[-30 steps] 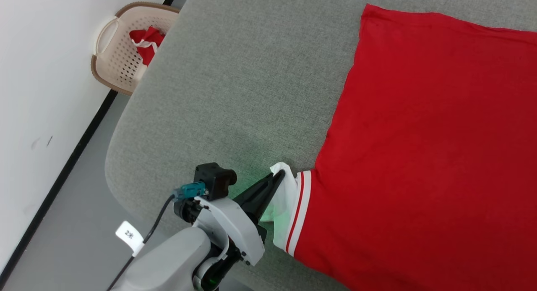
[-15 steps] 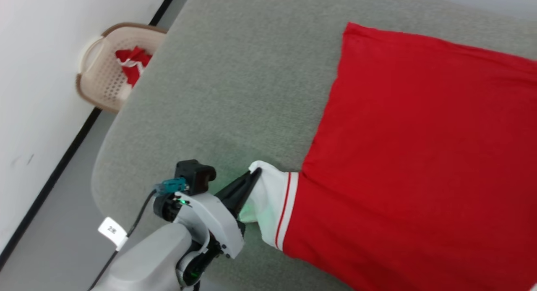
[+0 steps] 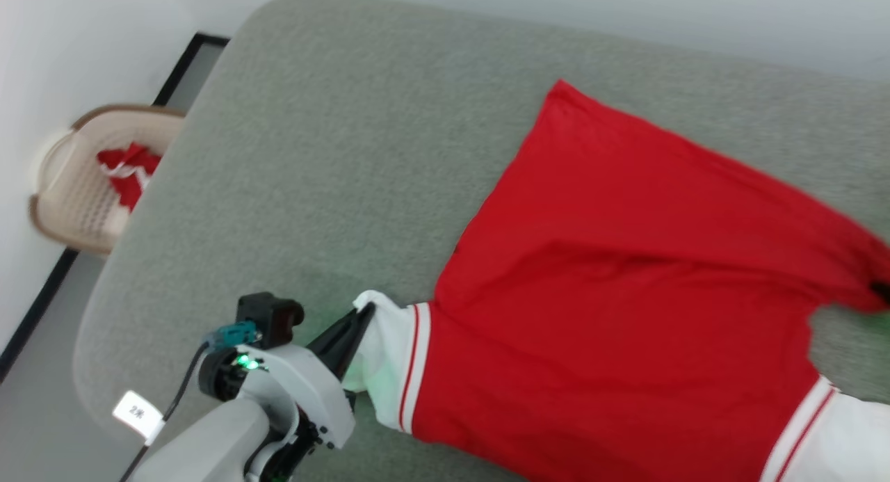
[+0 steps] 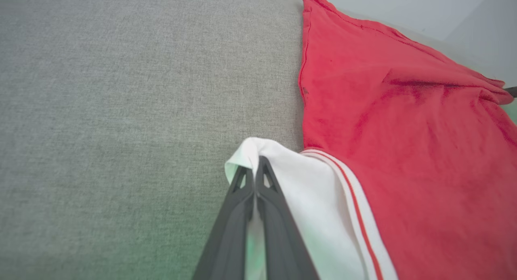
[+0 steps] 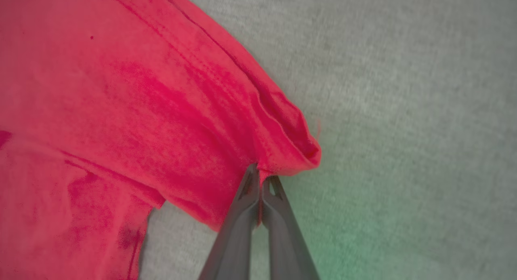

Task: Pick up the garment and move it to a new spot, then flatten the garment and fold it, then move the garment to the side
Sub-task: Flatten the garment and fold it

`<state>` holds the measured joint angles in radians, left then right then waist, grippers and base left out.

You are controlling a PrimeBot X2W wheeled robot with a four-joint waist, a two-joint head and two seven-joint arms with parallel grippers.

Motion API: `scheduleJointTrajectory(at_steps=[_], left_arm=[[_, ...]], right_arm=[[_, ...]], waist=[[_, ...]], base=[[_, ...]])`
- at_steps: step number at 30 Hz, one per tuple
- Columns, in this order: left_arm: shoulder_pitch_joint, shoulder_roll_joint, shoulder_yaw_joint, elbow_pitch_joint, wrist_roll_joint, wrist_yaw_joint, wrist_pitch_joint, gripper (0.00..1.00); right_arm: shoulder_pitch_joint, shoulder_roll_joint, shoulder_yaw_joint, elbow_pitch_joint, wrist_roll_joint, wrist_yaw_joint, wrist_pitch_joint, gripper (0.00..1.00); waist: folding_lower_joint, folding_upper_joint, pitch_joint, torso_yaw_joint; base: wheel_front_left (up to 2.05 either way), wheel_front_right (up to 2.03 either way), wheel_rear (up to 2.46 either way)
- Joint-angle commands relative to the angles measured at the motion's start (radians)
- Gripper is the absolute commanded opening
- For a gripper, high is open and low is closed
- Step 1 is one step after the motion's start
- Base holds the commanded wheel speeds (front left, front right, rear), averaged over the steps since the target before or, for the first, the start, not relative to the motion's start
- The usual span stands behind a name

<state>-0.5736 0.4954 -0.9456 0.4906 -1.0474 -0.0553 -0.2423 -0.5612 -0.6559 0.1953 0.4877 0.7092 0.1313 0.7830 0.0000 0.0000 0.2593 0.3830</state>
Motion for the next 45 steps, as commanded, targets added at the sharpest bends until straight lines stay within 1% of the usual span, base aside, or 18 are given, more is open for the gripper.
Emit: scheduleJointTrajectory(at_steps=[1, 2, 3, 4, 8, 15, 20, 22, 27, 28, 29, 30, 32, 33, 36, 39, 42, 45], left_arm=[[0.02, 0.014, 0.004, -0.009, -0.006, 0.009, -0.002, 0.0], [0.026, 0.016, 0.004, -0.014, -0.007, 0.014, -0.002, 0.0], [0.026, 0.016, 0.004, -0.014, -0.007, 0.014, -0.002, 0.0], [0.036, 0.02, 0.004, -0.024, -0.007, 0.024, -0.003, 0.0], [0.056, 0.031, 0.004, -0.043, -0.008, 0.041, -0.005, 0.0], [0.074, 0.047, 0.007, -0.078, -0.012, 0.056, -0.004, 0.0], [0.081, 0.053, 0.008, -0.093, -0.014, 0.064, -0.005, 0.0], [0.083, 0.055, 0.009, -0.1, -0.015, 0.067, -0.005, 0.0], [0.087, 0.062, 0.013, -0.107, -0.017, 0.069, -0.005, 0.0], [0.087, 0.061, 0.013, -0.109, -0.018, 0.07, -0.006, 0.0], [0.088, 0.061, 0.014, -0.11, -0.018, 0.071, -0.006, 0.0], [0.088, 0.062, 0.015, -0.11, -0.019, 0.072, -0.006, 0.0], [0.088, 0.065, 0.017, -0.111, -0.02, 0.073, -0.007, 0.0], [0.088, 0.066, 0.017, -0.111, -0.021, 0.073, -0.006, 0.0], [0.089, 0.069, 0.02, -0.114, -0.024, 0.07, -0.007, 0.0], [0.093, 0.07, 0.019, -0.117, -0.025, 0.073, -0.007, 0.0], [0.095, 0.071, 0.017, -0.122, -0.023, 0.075, -0.007, 0.0], [0.095, 0.068, 0.012, -0.129, -0.019, 0.078, -0.004, 0.0]], right_arm=[[0.083, -0.001, -0.024, -0.045, 0.013, -0.001, 0.0, 0.0], [0.119, -0.001, -0.037, -0.07, 0.017, -0.001, 0.004, 0.0], [0.119, -0.001, -0.037, -0.07, 0.017, -0.001, 0.004, 0.0], [0.189, 0.012, -0.071, -0.12, 0.024, -0.001, 0.003, 0.0], [0.323, 0.056, -0.139, -0.198, 0.017, -0.001, 0.003, 0.0], [0.495, 0.148, -0.256, -0.279, -0.034, -0.001, 0.03, 0.0], [0.547, 0.188, -0.277, -0.286, -0.069, -0.002, 0.037, 0.0], [0.56, 0.21, -0.286, -0.275, -0.076, -0.002, 0.039, 0.0], [0.549, 0.233, -0.275, -0.228, -0.098, -0.003, 0.036, 0.0], [0.545, 0.235, -0.271, -0.22, -0.1, -0.003, 0.033, 0.11], [0.54, 0.236, -0.269, -0.212, -0.105, -0.003, 0.032, 0.2], [0.536, 0.235, -0.264, -0.203, -0.111, -0.005, 0.033, 0.25], [0.523, 0.235, -0.259, -0.192, -0.115, -0.005, 0.032, 0.49], [0.515, 0.233, -0.259, -0.189, -0.119, -0.005, 0.028, 1.0], [0.501, 0.222, -0.259, -0.191, -0.123, -0.008, 0.036, 1.0], [0.493, 0.21, -0.264, -0.224, -0.125, -0.009, 0.045, 1.0], [0.494, 0.197, -0.282, -0.287, -0.123, -0.008, 0.062, 1.0], [0.478, 0.187, -0.313, -0.387, -0.123, -0.002, 0.078, 1.0]], waist=[[0.0, 0.0, -0.047, -0.057], [0.0, 0.0, -0.05, -0.064], [0.0, 0.0, -0.05, -0.064], [0.0, 0.0, -0.056, -0.076], [0.0, 0.0, -0.065, -0.094], [0.0, 0.0, -0.062, -0.111], [0.0, 0.0, -0.057, -0.119], [0.0, 0.0, -0.055, -0.124], [0.0, 0.0, -0.05, -0.138], [0.0, 0.0, -0.049, -0.14], [0.0, 0.0, -0.048, -0.142], [0.0, 0.0, -0.047, -0.144], [0.0, 0.0, -0.046, -0.149], [0.0, 0.0, -0.046, -0.152], [0.0, 0.0, -0.047, -0.158], [0.0, 0.0, -0.052, -0.161], [0.0, 0.0, -0.058, -0.16], [0.0, 0.0, -0.061, -0.149]], base=[[0.0, 0.0, 0.0], [0.0, 0.0, 0.0], [0.0, 0.0, 0.0], [0.0, 0.0, 0.0], [0.0, 0.0, 0.0], [0.0, 0.0, 0.0], [0.0, 0.0, 0.0], [0.0, 0.0, 0.0], [0.0, 0.0, 0.0], [0.0, 0.0, 0.0], [0.0, 0.0, 0.0], [0.0, 0.0, 0.0], [0.0, 0.0, 0.0], [0.0, 0.0, 0.0], [0.0, 0.0, 0.0], [0.0, 0.0, 0.0], [0.0, 0.0, 0.0], [0.0, 0.0, 0.0]])
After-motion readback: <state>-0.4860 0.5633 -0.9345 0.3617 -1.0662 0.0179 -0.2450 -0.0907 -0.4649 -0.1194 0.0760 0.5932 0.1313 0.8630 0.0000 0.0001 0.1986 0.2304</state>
